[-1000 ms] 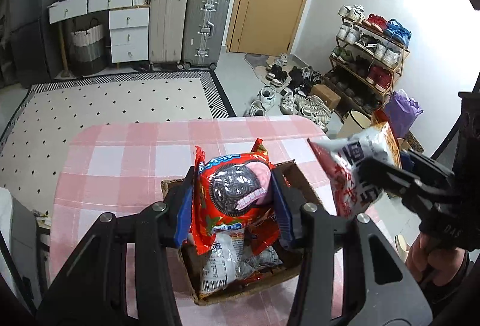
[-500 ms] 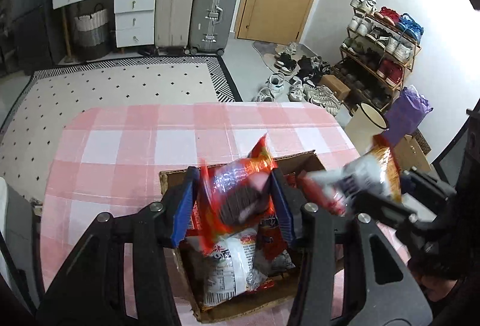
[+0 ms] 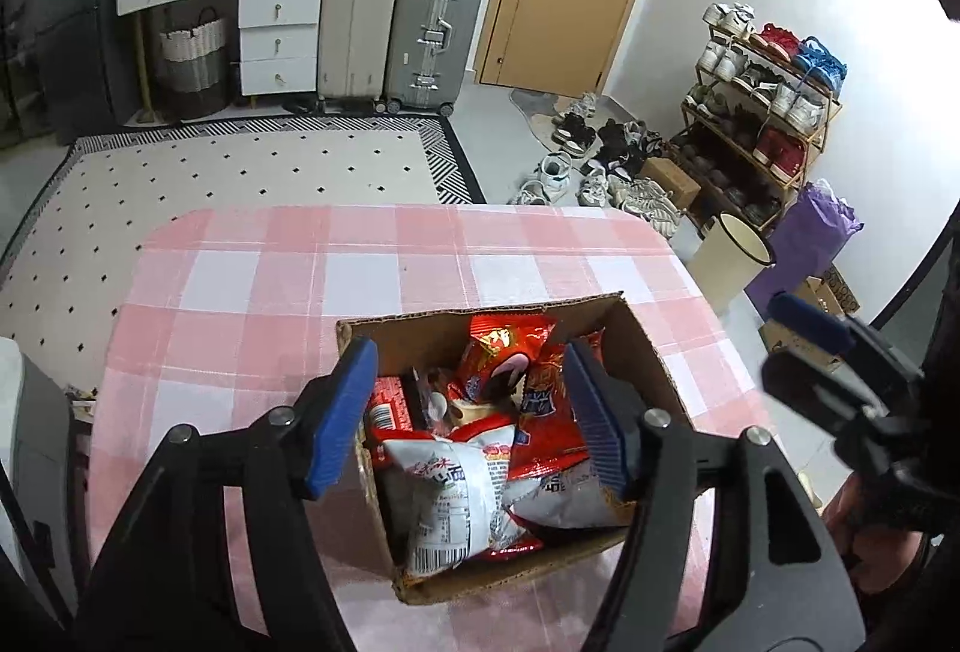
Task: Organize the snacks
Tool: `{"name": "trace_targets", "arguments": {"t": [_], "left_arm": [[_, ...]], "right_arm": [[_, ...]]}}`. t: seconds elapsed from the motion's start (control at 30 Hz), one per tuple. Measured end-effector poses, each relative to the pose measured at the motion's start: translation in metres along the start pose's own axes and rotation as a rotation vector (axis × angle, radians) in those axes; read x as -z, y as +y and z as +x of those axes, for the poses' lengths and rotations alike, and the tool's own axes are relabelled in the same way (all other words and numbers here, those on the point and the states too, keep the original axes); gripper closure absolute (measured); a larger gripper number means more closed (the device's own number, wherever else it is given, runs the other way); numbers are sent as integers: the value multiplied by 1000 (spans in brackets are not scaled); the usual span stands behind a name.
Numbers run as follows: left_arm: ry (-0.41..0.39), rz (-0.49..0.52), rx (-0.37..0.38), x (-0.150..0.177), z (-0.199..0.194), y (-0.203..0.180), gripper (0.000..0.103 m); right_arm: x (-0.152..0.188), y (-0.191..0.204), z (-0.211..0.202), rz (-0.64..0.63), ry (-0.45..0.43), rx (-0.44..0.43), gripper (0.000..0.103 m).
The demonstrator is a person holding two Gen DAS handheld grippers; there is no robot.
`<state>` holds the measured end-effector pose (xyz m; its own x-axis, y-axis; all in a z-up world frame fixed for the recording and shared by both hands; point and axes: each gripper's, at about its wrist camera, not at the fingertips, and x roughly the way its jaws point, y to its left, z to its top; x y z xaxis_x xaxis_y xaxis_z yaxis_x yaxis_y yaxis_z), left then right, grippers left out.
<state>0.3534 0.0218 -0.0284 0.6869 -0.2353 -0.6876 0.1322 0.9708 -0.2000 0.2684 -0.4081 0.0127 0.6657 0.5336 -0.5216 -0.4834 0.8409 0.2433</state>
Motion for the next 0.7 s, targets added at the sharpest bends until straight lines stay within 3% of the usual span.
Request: {"name": "trace_targets", "arguments": {"t": [0.13,0.3,0.4,0.5,0.57,0.7], "left_arm": [[-17,11,-10,7,-22,-5,33],[-54,39,-24,16,-56,-13,32],[-77,40,-39,21,-76,-17,23],[-100,66,-59,26,-96,-26,21],[-117,92,-86,32,-108,-33,20],[-138,106,-77,46,-132,-44,18]], "right_arm": [[-4,6,-18,-30,-16,0,26],[-7,19,-43,-69,-36,10,20],[-7,26,-56,-63,-51,17,18],[-2,33,-71,-66,-57,9,16],[1,39,-80,-75,-70,-1,9],[10,50,-102,-75,-98,-2,4]]}}
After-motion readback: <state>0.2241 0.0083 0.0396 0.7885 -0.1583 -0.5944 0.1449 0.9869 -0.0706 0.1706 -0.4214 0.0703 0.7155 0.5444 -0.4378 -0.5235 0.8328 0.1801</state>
